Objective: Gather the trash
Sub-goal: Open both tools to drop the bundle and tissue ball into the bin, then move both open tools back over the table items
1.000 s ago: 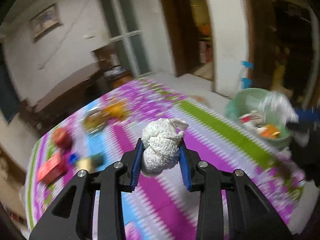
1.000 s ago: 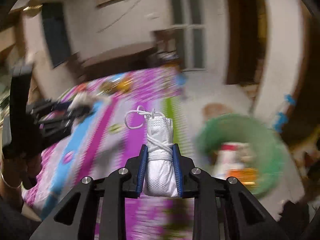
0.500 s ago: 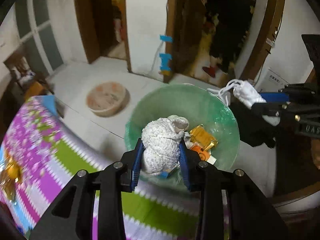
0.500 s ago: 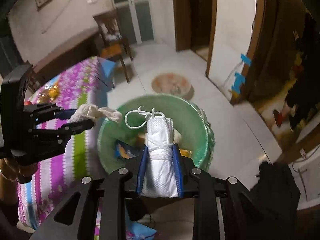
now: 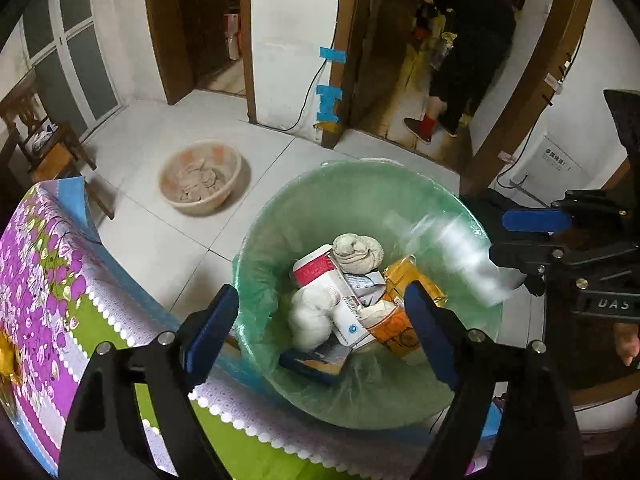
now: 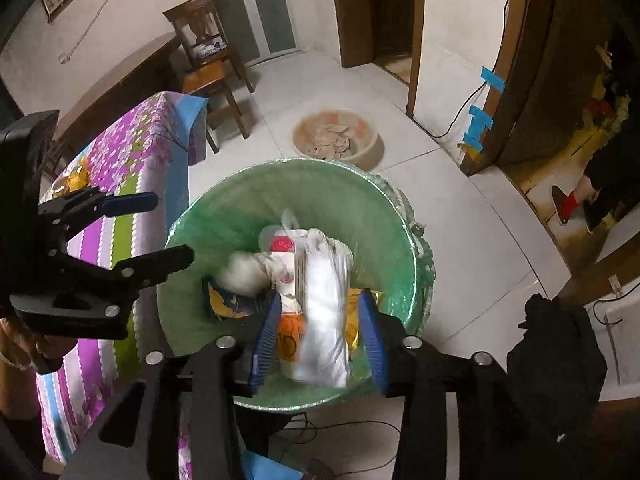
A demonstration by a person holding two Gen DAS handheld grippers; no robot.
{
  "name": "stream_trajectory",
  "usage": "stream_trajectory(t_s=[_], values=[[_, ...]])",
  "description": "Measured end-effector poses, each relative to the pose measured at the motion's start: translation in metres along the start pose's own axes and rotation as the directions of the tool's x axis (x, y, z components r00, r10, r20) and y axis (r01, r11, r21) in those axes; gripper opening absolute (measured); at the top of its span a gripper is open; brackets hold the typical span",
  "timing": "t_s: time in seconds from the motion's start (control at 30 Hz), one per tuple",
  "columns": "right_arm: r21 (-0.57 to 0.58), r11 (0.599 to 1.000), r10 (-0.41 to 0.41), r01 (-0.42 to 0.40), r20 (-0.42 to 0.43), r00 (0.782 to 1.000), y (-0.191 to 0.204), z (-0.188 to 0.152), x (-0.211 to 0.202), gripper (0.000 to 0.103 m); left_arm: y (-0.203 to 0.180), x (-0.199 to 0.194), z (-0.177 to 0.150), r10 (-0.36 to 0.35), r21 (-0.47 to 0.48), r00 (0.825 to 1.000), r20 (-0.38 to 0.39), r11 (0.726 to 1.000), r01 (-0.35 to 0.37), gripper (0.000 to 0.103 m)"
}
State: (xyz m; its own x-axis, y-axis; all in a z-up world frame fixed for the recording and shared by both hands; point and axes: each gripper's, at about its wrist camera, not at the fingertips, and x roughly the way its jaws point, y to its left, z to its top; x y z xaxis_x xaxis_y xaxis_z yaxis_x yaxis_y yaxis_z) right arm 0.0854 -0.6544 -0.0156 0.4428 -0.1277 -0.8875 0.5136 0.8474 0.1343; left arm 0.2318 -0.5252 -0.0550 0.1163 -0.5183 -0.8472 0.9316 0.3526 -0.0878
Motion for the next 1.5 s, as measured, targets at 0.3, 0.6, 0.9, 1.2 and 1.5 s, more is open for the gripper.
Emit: stream_trajectory(t_s=[0.3, 0.6, 0.9, 1.2, 1.5], values=[[-0.03, 1.0, 0.001, -0.001, 0.004, 1.0, 0.015, -0.009, 0.001, 0.042, 0.0, -0.017, -0.013, 0.033, -0.003, 0.999, 0.038, 0.999, -0.033, 0.081], [-0.062, 0.997, 0.058, -0.052, 0.095, 0.994, 0.041, -0.024, -0.009, 0.042, 0.015, -0.039, -0.052, 0.15, -0.042, 0.984, 0.092, 0.988, -0.147, 0.081], [-0.104, 0.991, 0.11, -0.08, 0.33, 0.938, 0.097, -0.05, -0.03, 0.042, 0.051, -0.102, -0.12, 0.467, -0.237, 0.867, 0.176, 0.875, -0.423, 0.081], [-0.353, 0.908, 0.342, -0.227, 0.309, 0.888, 0.209, -0.044, -0.011, 0.042, 0.12, -0.202, -0.23, 0.707, -0.529, 0.7, 0.097, 0.633, -0.566, 0.081], [-0.626, 0.666, 0.519, -0.406, -0.003, 0.855, 0.363, 0.001, 0.054, 0.062, 0.184, -0.22, -0.28, 0.757, -0.657, 0.653, -0.006, 0.489, -0.574, 0.081]])
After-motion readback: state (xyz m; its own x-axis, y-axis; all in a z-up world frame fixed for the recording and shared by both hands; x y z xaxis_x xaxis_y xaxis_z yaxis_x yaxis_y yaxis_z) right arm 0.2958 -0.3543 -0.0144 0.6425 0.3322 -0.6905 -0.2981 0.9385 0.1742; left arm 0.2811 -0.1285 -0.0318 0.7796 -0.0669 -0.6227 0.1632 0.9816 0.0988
